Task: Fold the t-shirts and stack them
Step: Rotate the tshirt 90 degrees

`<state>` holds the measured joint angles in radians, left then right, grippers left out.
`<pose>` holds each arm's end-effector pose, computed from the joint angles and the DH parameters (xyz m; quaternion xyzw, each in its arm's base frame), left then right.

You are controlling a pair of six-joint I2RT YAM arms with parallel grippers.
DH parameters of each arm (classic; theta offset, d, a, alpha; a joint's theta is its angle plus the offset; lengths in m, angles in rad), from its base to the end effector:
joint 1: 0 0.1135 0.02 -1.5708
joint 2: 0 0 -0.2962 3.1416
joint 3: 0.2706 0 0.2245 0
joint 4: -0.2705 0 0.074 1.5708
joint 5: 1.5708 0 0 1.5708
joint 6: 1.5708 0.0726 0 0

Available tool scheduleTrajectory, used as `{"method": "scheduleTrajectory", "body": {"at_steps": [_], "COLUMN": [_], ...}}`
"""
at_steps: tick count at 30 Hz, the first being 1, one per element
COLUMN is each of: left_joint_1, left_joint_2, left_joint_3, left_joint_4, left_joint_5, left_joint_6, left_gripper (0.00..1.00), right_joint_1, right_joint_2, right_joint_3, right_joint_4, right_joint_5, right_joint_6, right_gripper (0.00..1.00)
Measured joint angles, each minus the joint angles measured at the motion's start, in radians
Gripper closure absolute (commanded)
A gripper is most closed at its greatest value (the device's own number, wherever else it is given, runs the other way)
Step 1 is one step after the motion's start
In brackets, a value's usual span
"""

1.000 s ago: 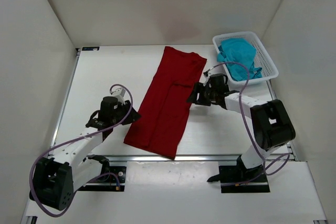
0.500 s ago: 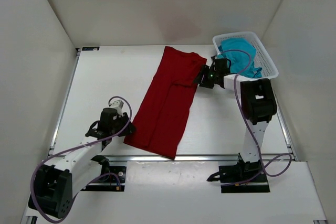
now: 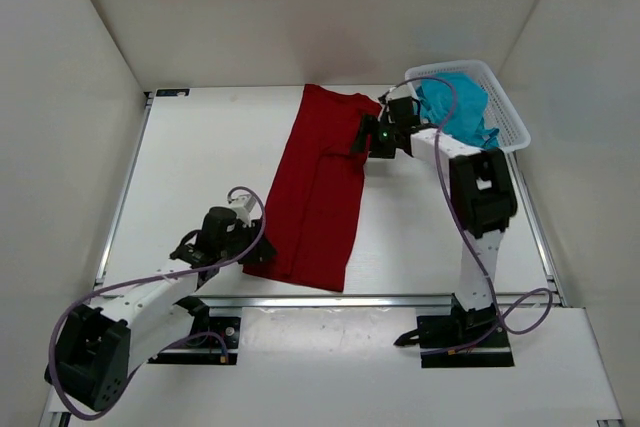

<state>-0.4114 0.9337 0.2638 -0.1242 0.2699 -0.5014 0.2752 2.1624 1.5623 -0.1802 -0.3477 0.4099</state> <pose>0.1312 -0.0784 0.1616 0.0097 0.9185 -0.2772 0.2820 0.4732 0.1593 0.1867 -0.0053 0.9114 0.2778 0.3036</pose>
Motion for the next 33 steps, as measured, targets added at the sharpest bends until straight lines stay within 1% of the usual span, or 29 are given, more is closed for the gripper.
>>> {"method": "scheduleTrajectory", "body": {"at_steps": [1,2,4,5,6,7,8,9,10,12,14,15,16,17,18,19,22,23,24,25,27,28,30,32,33], "left_joint_1": [-0.017,-0.023,-0.005,0.021,0.054,0.084,0.116,0.137,0.144,0.124,0.09,0.08,0.071,0.063,0.056,0.05,0.036,0.032,0.026,0.016,-0.01,-0.026,-0.074,-0.13,-0.154], "left_joint_2": [0.004,0.005,-0.007,-0.021,-0.04,-0.06,-0.08,-0.095,-0.103,-0.099,-0.084,-0.079,-0.069,-0.056,-0.039,-0.015,0.035,0.041,0.045,0.045,0.042,0.042,0.046,0.059,0.069], "left_joint_3": [0.008,0.015,0.024,0.025,0.026,0.026,0.027,0.027,0.03,0.04,0.046,0.046,0.046,0.047,0.047,0.047,0.053,0.053,0.052,0.051,0.043,0.042,0.04,0.04,0.043], "left_joint_4": [-0.005,-0.008,-0.011,-0.019,-0.029,-0.041,-0.051,-0.06,-0.071,-0.096,-0.117,-0.126,-0.138,-0.143,-0.148,-0.151,-0.137,-0.133,-0.132,-0.129,-0.119,-0.114,-0.103,-0.088,-0.082], "left_joint_5": [-0.002,-0.005,-0.018,-0.019,-0.026,-0.034,-0.047,-0.062,-0.09,-0.142,-0.196,-0.216,-0.232,-0.245,-0.259,-0.272,-0.282,-0.282,-0.281,-0.282,-0.281,-0.278,-0.274,-0.261,-0.254], "left_joint_6": [0.001,0.003,0.005,0.005,0.003,0.01,0.005,0.003,-0.003,-0.01,-0.015,-0.016,-0.016,-0.022,-0.025,-0.029,-0.027,-0.03,-0.034,-0.036,-0.05,-0.06,-0.082,-0.102,-0.111], "left_gripper": [0.57,0.54,0.43,0.31,0.16,0.07,0.01,0.01,0.01,0.01,0.02,0.01,0.15,0.23,0.41,0.57,0.77,0.82,0.83,0.87,0.95,0.96,0.97,0.97,0.97], "right_joint_1": [-0.001,-0.005,-0.012,-0.011,-0.012,-0.006,0.005,0.021,0.041,0.09,0.15,0.18,0.207,0.231,0.251,0.264,0.301,0.312,0.324,0.333,0.338,0.333,0.302,0.261,0.241], "right_joint_2": [-0.076,-0.149,-0.295,-0.373,-0.451,-0.521,-0.589,-0.653,-0.703,-0.786,-0.831,-0.849,-0.867,-0.88,-0.889,-0.893,-0.867,-0.851,-0.83,-0.806,-0.763,-0.746,-0.706,-0.685,-0.684], "right_joint_3": [-0.077,-0.141,-0.246,-0.3,-0.353,-0.403,-0.469,-0.534,-0.595,-0.724,-0.826,-0.868,-0.906,-0.935,-0.958,-0.974,-0.985,-0.985,-0.985,-0.985,-0.991,-0.996,-1.003,-1.004,-1.004], "right_joint_4": [-0.003,-0.005,0.002,0.02,0.04,0.059,0.101,0.124,0.145,0.159,0.14,0.126,0.11,0.101,0.098,0.098,0.114,0.127,0.143,0.154,0.177,0.185,0.192,0.195,0.195], "right_joint_5": [0.002,0.002,0.004,0.005,0.009,0.012,0.016,0.014,0.009,0.001,0.008,0.013,0.014,0.011,0.003,-0.005,-0.024,-0.033,-0.04,-0.046,-0.063,-0.067,-0.082,-0.098,-0.098], "right_joint_6": [-0.003,-0.002,-0.003,-0.002,-0.003,-0.003,0.004,0.008,0.014,0.029,0.035,0.039,0.043,0.049,0.055,0.061,0.07,0.072,0.077,0.082,0.087,0.086,0.09,0.093,0.092], "right_gripper": [0.34,0.33,0.34,0.38,0.46,0.52,0.67,0.8,0.89,0.93,0.86,0.78,0.69,0.66,0.6,0.57,0.56,0.56,0.57,0.59,0.75,0.78,0.92,0.99,1.0]}}
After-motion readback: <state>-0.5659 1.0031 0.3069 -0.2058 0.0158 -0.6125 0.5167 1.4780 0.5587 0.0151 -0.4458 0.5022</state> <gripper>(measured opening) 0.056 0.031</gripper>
